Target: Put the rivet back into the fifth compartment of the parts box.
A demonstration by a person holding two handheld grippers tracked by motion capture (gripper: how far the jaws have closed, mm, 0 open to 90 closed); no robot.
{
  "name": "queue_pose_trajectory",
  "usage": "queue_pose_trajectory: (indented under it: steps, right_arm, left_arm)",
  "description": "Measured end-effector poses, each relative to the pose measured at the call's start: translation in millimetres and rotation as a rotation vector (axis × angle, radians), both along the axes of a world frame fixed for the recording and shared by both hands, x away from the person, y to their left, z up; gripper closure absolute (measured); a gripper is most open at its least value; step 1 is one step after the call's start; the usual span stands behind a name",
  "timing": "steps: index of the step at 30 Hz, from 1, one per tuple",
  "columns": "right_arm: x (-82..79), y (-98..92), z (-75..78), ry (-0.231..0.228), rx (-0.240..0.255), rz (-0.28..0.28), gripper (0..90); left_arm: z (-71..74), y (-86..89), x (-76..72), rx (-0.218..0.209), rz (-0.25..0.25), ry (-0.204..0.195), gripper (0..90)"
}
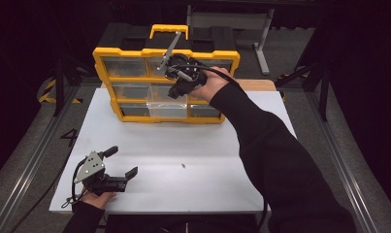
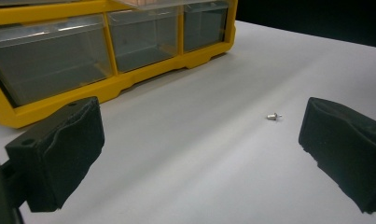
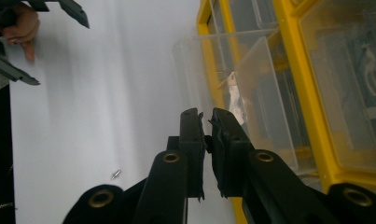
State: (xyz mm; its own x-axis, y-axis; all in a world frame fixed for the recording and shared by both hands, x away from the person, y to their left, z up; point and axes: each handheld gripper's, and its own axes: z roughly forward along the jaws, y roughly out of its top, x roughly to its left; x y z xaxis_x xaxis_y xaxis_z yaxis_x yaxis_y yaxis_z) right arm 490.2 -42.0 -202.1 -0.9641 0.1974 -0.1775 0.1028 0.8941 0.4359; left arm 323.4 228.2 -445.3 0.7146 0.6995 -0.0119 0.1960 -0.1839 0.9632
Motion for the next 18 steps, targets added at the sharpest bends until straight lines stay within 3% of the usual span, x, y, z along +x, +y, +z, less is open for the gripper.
queue_pose_trajectory:
  steps: [7, 18]
  right_arm:
    - [19.1, 4.7, -2.5, 0.003, -0.007, -0.039, 83.0]
    - [39.5, 15.3, -27.0, 0.005, -0.034, -0.054, 83.1]
  left_arm:
    - [0.0, 0.2, 0.0, -0.005, 0.003, -0.002, 1.1]
    - [0.0, 0.6, 0.2, -0.013, 0.002, -0.002, 1.1]
